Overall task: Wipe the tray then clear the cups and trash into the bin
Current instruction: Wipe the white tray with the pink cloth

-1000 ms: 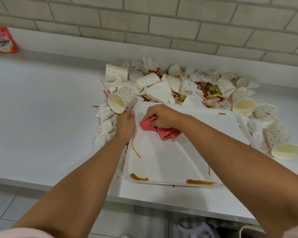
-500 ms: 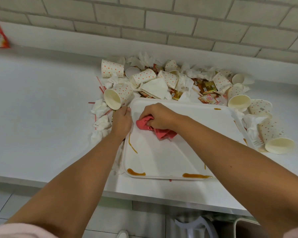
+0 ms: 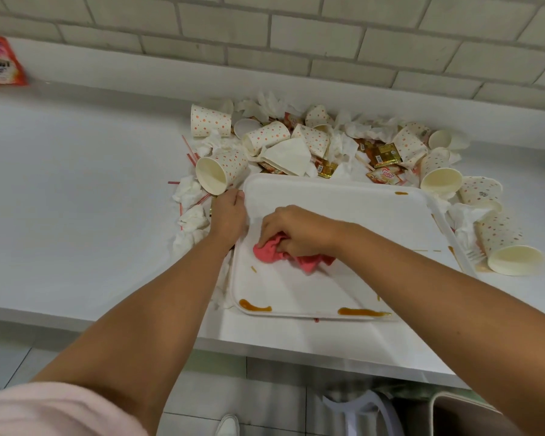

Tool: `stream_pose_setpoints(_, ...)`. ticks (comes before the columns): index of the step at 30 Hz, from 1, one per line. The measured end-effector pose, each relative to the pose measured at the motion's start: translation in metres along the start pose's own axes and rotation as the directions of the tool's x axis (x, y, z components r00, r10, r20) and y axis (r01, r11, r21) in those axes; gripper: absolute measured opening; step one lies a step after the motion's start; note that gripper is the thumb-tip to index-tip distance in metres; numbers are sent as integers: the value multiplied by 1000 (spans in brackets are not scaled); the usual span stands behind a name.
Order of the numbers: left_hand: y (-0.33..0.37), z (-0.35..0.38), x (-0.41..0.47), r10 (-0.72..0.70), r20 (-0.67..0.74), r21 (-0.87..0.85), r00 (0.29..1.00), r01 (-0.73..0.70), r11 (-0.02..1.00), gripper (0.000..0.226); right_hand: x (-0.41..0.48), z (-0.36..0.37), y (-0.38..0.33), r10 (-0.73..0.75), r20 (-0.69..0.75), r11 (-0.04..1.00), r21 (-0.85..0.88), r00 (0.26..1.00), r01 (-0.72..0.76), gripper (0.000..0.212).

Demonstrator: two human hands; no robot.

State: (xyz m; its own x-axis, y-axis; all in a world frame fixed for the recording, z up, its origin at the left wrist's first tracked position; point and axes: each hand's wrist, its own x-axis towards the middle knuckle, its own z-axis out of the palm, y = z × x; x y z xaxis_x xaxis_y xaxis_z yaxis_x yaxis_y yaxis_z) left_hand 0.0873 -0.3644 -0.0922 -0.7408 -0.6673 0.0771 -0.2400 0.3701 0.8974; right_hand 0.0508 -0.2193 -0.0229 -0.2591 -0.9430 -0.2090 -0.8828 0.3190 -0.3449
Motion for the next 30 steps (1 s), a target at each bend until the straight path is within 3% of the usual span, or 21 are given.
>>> stream_pose_setpoints(3, 0, 2, 1, -2, 1, -5, 1000, 2, 1000, 29, 11, 2, 12, 122, -104, 989, -68, 987, -130, 34)
stream_pose_setpoints(5, -2, 2, 2, -3, -7, 15, 1000, 4, 1000, 29, 17, 10, 5, 122, -139, 987, -87, 983, -135, 34)
stream_pose_setpoints(9, -4, 3, 3, 0, -22, 51, 1000, 1, 999, 24, 6, 20, -16, -76, -45, 996, -51, 996, 74, 39)
stream_pose_setpoints(12, -3, 3, 2, 29, -16, 44, 999, -28, 999, 25, -13, 13, -15, -116, 32, 993, -18, 993, 116, 40)
stream_pose_setpoints(15, -3, 3, 1, 56, -19, 49, 998, -55, 997, 25, -20, 2, 12, 47, -29, 999, 4, 998, -47, 41)
stream_pose_setpoints(19, -2, 4, 1, 43, -19, 57, 999, -42, 997, 25, -14, 6, 22, 253, -211, 966, 2, 944, -259, 42)
stream_pose_setpoints(23, -2, 4, 0, 43, -20, 57, 999, -42, 997, 27, -16, 33, -6, 237, -332, 950, -120, 913, -290, 36)
stream_pose_setpoints(27, -1, 2, -1, 60, -3, 89, 998, -59, 994, 28, -32, 20, 0, 308, -238, 947, -19, 921, -321, 31)
stream_pose_setpoints(30, 3, 2, -3, 88, 8, 190, 996, -88, 978, 28, -44, -3, 14, 450, -325, 889, 73, 832, -453, 27)
